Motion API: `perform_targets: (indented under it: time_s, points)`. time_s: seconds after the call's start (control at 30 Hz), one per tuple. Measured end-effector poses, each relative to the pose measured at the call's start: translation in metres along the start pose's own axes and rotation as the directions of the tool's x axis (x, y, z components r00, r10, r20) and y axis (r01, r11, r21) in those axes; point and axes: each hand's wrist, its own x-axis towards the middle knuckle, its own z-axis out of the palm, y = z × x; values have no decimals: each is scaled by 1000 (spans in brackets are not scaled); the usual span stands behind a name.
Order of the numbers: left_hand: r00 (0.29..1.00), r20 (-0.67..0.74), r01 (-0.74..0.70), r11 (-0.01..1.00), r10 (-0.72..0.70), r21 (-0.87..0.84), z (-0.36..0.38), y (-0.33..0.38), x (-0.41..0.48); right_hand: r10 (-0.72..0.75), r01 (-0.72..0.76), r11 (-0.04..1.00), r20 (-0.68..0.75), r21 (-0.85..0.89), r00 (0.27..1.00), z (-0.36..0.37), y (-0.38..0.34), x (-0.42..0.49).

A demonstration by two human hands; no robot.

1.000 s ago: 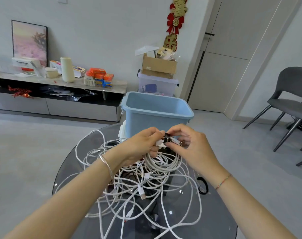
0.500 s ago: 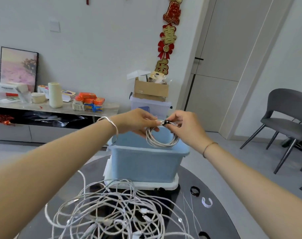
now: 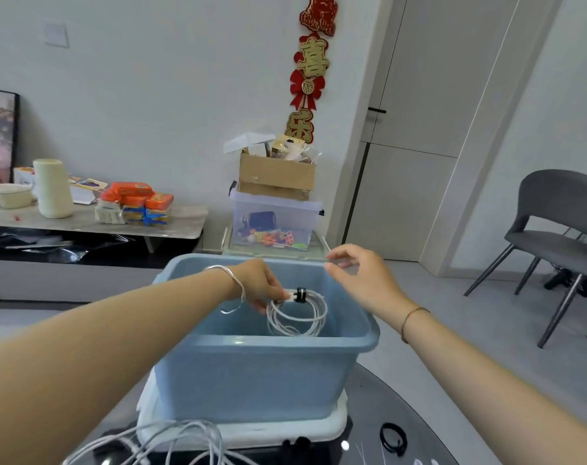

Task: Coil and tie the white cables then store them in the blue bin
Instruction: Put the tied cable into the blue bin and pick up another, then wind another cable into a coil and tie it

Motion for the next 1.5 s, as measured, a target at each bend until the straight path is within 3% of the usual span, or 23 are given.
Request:
perform_targets:
  time_s: [0.23,0.37,0.47,0.83,0.97,1.07,1.33,1.5]
  points:
    - [995,85,38,985,-52,168,42,-22,20,6,-5,1000,92,-7,996,14,11,-9]
    - [998,33,46,995,-49,91,32,-19,13,7,-11,999,112,31,994,6,3,-16]
    - [999,34,3,992,-8,128,24,-8,-7,20,-25,999,145,35,989,-5,-7,-29]
    - [942,-206,-271,962,266,3,14,31,-137,30,-43,994,136,96,990,-39,-54,-108]
    - [897,-325,-340,938,301,-68,24,34,-186,17,-27,994,94,103,995,-38,-75,-141]
    - [896,-335,-337,937,292,-87,36,27,-216,3,-13,992,82,126,997,-32,-85,-168]
    - [965,-154,-230,966,211,-122,86,-15,-267,123,-132,991,371,-2,920,-11,-82,-239]
    - [959,-179,-231,972,221,-40,99,-36,-284,195,-211,977,464,-18,864,10,-76,-269]
